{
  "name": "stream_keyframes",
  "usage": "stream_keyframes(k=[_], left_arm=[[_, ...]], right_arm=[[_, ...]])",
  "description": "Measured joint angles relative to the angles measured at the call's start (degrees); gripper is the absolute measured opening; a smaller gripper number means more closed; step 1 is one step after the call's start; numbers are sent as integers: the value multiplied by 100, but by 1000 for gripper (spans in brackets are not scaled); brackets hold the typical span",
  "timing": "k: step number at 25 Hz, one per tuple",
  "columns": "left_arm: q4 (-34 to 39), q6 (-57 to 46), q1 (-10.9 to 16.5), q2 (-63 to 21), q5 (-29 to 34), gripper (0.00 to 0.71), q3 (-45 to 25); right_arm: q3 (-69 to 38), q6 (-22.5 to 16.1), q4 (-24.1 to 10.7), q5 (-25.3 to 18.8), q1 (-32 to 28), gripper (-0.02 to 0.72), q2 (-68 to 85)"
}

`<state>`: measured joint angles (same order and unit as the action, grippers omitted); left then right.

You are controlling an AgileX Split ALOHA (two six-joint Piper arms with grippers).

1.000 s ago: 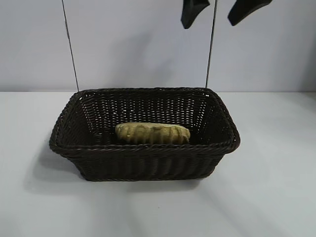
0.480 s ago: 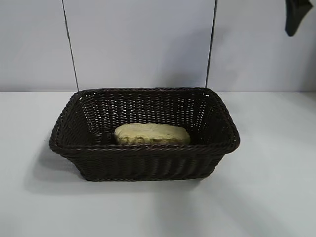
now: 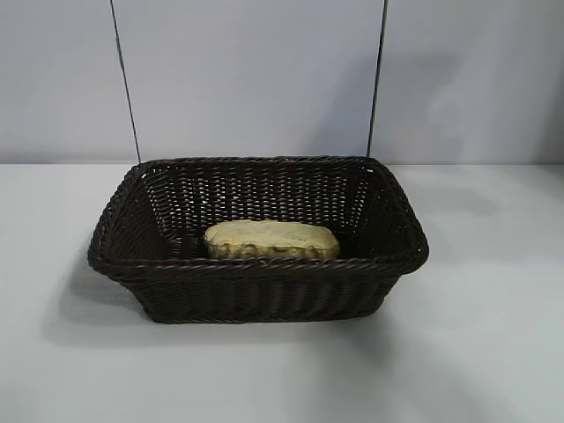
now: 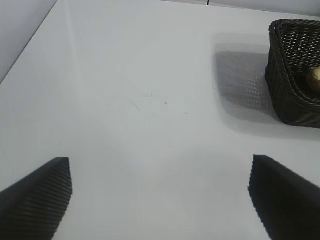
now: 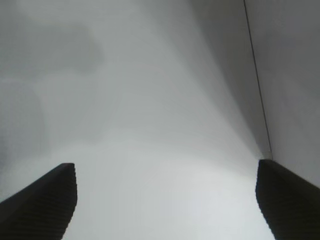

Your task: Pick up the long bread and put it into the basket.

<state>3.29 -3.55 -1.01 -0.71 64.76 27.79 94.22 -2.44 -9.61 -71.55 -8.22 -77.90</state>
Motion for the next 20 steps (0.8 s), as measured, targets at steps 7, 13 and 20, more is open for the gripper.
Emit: stream_keyframes(k=[7, 13, 20], left_arm=[[0, 0, 0, 0, 0, 695, 0], [0, 0, 0, 0, 0, 695, 0], [0, 0, 0, 0, 0, 695, 0]], right_arm=[[-654, -182, 0, -82, 0, 695, 2012], [-1669, -436, 0, -107, 125, 695, 3822], [-3214, -548, 0, 82, 246, 695, 5739]])
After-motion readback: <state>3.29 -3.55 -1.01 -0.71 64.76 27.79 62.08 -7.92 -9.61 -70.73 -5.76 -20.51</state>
